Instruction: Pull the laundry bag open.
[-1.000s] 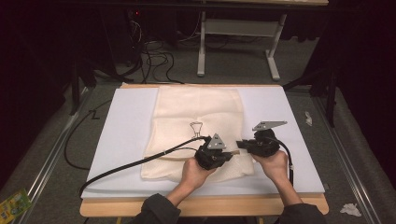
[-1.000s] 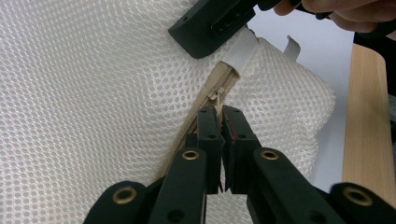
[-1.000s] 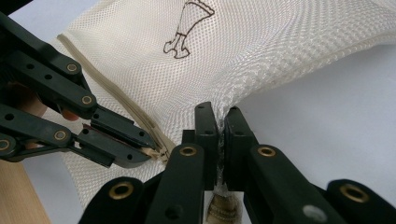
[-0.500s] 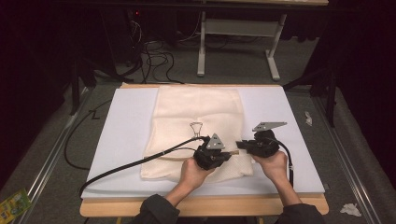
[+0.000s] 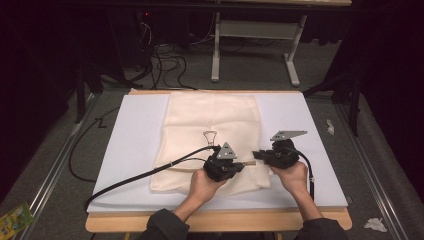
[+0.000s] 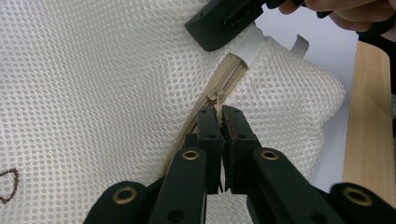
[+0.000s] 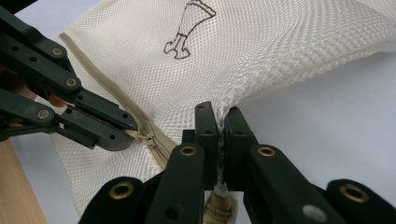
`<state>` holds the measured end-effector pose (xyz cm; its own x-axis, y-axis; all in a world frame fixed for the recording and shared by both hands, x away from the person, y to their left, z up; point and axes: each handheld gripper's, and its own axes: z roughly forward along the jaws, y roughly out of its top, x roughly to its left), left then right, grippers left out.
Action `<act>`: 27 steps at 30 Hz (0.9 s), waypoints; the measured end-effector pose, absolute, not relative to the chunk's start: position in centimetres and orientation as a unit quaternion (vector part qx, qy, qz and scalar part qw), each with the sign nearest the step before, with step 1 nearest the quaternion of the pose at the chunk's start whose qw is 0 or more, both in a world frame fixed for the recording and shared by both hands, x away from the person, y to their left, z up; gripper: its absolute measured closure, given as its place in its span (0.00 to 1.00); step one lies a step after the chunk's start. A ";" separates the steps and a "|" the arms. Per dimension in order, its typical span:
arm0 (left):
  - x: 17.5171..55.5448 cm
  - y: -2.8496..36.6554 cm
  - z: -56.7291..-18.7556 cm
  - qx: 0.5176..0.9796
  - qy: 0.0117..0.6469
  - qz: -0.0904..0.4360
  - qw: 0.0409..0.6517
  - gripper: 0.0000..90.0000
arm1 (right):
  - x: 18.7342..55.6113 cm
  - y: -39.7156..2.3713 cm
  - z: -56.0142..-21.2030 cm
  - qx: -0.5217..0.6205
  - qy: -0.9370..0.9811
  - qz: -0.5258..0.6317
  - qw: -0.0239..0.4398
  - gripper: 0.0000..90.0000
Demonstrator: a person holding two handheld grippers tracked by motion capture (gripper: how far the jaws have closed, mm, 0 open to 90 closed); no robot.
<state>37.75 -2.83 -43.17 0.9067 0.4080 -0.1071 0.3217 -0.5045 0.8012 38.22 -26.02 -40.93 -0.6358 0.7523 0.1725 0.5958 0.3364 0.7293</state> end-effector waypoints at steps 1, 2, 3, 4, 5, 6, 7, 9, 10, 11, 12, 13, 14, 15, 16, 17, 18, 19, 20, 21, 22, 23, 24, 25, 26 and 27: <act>37.8 -2.8 -43.2 0.866 0.210 0.048 0.451 0.97 | 38.2 -26.0 -40.9 0.415 0.812 0.400 0.097 0.98; 37.8 -2.8 -43.2 0.867 0.209 0.048 0.450 0.97 | 38.2 -26.0 -40.9 0.416 0.811 0.400 0.097 0.98; 37.8 -2.7 -43.2 0.867 0.209 0.049 0.450 0.97 | 38.2 -25.9 -40.9 0.414 0.812 0.400 0.098 0.98; 37.8 -2.7 -43.2 0.867 0.208 0.048 0.450 0.97 | 38.2 -25.9 -40.9 0.414 0.812 0.400 0.098 0.98; 37.7 -2.7 -43.2 0.867 0.209 0.048 0.451 0.97 | 38.2 -26.0 -40.9 0.415 0.811 0.401 0.097 0.98; 37.7 -2.7 -43.2 0.867 0.209 0.047 0.451 0.97 | 38.2 -26.0 -40.9 0.416 0.812 0.399 0.095 0.98; 37.7 -2.7 -43.2 0.867 0.209 0.047 0.450 0.97 | 38.2 -26.0 -40.9 0.415 0.812 0.399 0.096 0.98; 37.7 -2.7 -43.2 0.868 0.209 0.048 0.449 0.97 | 38.2 -26.1 -40.9 0.413 0.813 0.399 0.097 0.98; 37.8 -2.7 -43.2 0.868 0.210 0.050 0.448 0.97 | 38.2 -26.1 -40.9 0.412 0.813 0.399 0.100 0.98; 37.8 -2.6 -43.2 0.867 0.211 0.050 0.449 0.97 | 38.2 -26.2 -40.8 0.415 0.811 0.400 0.100 0.98; 37.8 -2.4 -43.2 0.866 0.212 0.049 0.450 0.97 | 38.2 -26.3 -40.8 0.416 0.810 0.401 0.099 0.98; 37.9 -2.3 -43.2 0.865 0.214 0.048 0.451 0.97 | 38.2 -26.5 -40.8 0.416 0.809 0.403 0.101 0.98; 37.9 -2.2 -43.2 0.866 0.214 0.048 0.450 0.97 | 38.2 -26.5 -40.8 0.417 0.808 0.403 0.099 0.98; 37.9 -2.1 -43.2 0.865 0.215 0.047 0.451 0.97 | 38.2 -26.5 -40.8 0.417 0.809 0.403 0.100 0.98; 37.9 -2.1 -43.2 0.866 0.214 0.047 0.450 0.97 | 38.2 -26.5 -40.8 0.415 0.809 0.403 0.101 0.98; 37.8 -2.1 -43.2 0.866 0.214 0.048 0.449 0.97 | 38.1 -26.4 -40.8 0.415 0.810 0.401 0.101 0.98; 37.8 -2.0 -43.1 0.866 0.213 0.049 0.449 0.97 | 38.1 -26.3 -40.8 0.415 0.810 0.402 0.102 0.98; 37.8 -2.0 -43.1 0.866 0.214 0.050 0.449 0.97 | 38.1 -26.3 -40.8 0.415 0.810 0.402 0.101 0.98; 37.8 -1.9 -43.1 0.867 0.213 0.052 0.448 0.97 | 38.1 -26.3 -40.8 0.415 0.810 0.401 0.100 0.98; 37.8 -1.8 -43.1 0.866 0.214 0.051 0.450 0.97 | 38.1 -26.3 -40.8 0.415 0.811 0.401 0.102 0.98; 37.7 -1.8 -43.2 0.865 0.215 0.049 0.451 0.97 | 38.1 -26.3 -40.8 0.414 0.810 0.403 0.099 0.98; 37.7 -1.7 -43.2 0.865 0.215 0.050 0.451 0.97 | 38.1 -26.3 -40.8 0.414 0.811 0.402 0.099 0.98; 37.7 -1.7 -43.2 0.865 0.215 0.050 0.450 0.97 | 38.1 -26.2 -40.8 0.413 0.812 0.401 0.100 0.98; 37.8 -1.7 -43.2 0.865 0.216 0.049 0.450 0.97 | 38.1 -26.2 -40.8 0.413 0.812 0.399 0.101 0.98; 37.8 -1.7 -43.2 0.865 0.215 0.048 0.451 0.97 | 38.1 -26.2 -40.8 0.413 0.812 0.399 0.100 0.98; 37.8 -1.7 -43.2 0.865 0.215 0.048 0.451 0.97 | 38.1 -26.2 -40.8 0.411 0.813 0.400 0.101 0.98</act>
<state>37.78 -1.66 -43.19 0.9028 0.4156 -0.1110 0.3290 -0.5009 0.8005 38.12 -26.23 -40.78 -0.6416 0.7493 0.1644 0.5879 0.3426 0.7328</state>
